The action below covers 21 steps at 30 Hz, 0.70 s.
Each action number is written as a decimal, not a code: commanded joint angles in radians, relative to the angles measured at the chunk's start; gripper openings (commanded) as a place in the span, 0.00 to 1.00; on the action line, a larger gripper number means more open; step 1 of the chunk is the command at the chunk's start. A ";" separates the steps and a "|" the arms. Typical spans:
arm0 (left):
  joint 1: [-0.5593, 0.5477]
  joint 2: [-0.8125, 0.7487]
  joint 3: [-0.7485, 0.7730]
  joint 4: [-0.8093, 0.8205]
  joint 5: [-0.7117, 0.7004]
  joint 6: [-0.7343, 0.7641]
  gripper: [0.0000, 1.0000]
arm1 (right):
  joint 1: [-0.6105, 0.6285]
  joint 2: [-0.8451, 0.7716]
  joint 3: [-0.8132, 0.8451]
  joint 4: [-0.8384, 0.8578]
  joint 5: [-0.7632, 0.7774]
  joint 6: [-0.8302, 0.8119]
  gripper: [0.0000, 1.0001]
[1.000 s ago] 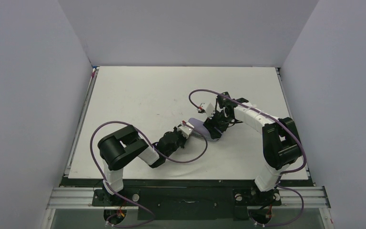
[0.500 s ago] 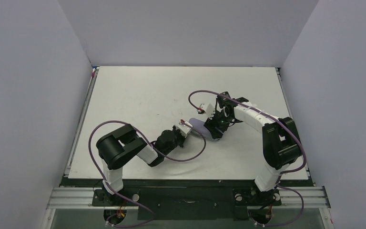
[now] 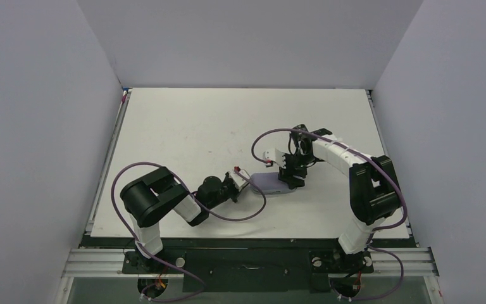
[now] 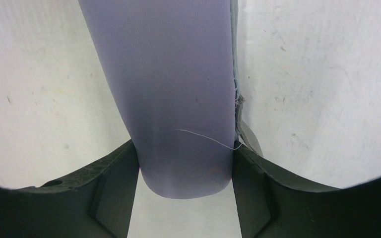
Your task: Open the umbrella
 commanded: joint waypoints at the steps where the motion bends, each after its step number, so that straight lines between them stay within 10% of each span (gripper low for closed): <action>1: 0.017 -0.029 -0.029 0.156 0.089 0.100 0.00 | 0.029 -0.015 -0.053 -0.168 0.069 -0.347 0.02; 9: 0.005 -0.028 -0.066 0.185 0.147 0.160 0.00 | 0.051 0.006 -0.009 -0.194 0.138 -0.592 0.04; 18: -0.066 -0.024 -0.099 0.186 0.111 0.182 0.00 | 0.022 0.005 0.223 -0.132 0.015 -0.335 0.59; 21: -0.090 -0.017 -0.100 0.189 0.090 0.175 0.00 | 0.010 -0.025 0.271 -0.141 -0.032 -0.200 0.63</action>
